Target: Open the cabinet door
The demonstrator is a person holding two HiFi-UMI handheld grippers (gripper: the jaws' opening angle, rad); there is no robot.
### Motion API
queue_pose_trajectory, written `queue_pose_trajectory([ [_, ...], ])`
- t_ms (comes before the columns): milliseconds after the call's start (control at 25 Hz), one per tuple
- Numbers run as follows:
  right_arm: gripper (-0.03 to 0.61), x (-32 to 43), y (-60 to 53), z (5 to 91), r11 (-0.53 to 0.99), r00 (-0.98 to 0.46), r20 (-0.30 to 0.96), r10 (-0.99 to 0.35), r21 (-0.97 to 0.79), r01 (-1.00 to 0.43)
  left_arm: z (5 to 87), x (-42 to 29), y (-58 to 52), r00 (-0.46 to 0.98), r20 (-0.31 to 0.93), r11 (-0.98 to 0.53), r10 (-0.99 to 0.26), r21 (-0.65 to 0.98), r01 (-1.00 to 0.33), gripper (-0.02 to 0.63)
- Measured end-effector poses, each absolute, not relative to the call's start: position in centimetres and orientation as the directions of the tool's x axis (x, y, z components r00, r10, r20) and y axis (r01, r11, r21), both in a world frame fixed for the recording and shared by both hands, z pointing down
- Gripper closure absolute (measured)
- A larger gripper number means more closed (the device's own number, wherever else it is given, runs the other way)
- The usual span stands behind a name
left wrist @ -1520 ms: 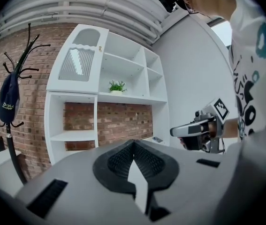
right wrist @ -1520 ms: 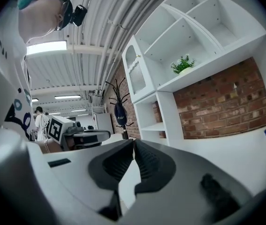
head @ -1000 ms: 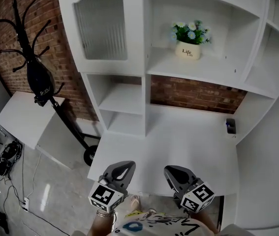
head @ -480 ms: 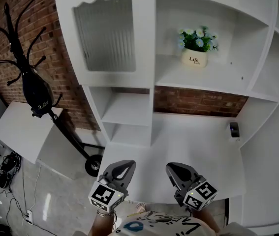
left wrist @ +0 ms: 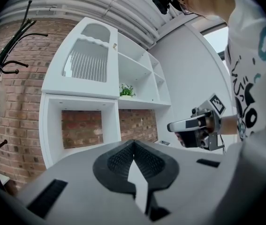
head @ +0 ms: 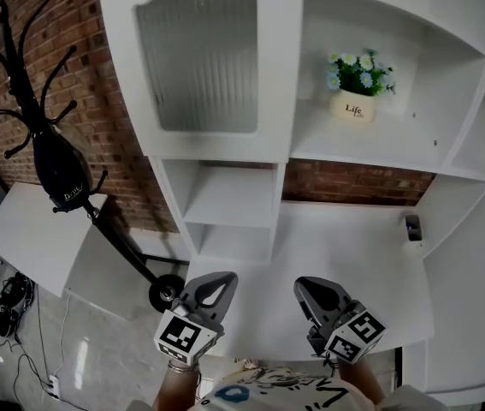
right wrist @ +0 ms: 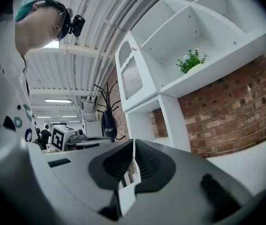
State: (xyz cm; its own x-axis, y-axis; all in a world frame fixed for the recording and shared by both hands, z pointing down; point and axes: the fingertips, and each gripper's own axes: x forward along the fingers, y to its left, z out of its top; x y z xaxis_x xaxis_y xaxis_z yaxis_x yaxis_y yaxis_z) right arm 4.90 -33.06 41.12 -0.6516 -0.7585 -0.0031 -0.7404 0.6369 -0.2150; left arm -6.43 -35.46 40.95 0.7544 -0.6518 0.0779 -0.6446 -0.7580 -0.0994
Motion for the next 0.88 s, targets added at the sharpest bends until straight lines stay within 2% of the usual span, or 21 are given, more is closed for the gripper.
queue_pose_trajectory([
  [400,0.549,4.1,-36.7,35.6,0.657,-0.651,-0.088,-0.754,-0.085,-0.749,36.2,-6.8,-38.6,0.772,-0.034,-0.758,-0.635,-0.162,-0.631,0.598],
  [720,0.549,5.1,-40.3,28.2,0.633,-0.643,-0.196,-0.74,0.116,-0.765,31.0,-5.9,-41.3,0.765,-0.079,-0.724,-0.639,-0.273,-0.633,0.6],
  [880,0.549,5.0,-42.3,25.8,0.635,-0.661,-0.181,-0.729,0.184,-0.751,29.2,-5.3,-42.3,0.756,-0.094,-0.707,-0.648,-0.294,-0.643,0.6],
])
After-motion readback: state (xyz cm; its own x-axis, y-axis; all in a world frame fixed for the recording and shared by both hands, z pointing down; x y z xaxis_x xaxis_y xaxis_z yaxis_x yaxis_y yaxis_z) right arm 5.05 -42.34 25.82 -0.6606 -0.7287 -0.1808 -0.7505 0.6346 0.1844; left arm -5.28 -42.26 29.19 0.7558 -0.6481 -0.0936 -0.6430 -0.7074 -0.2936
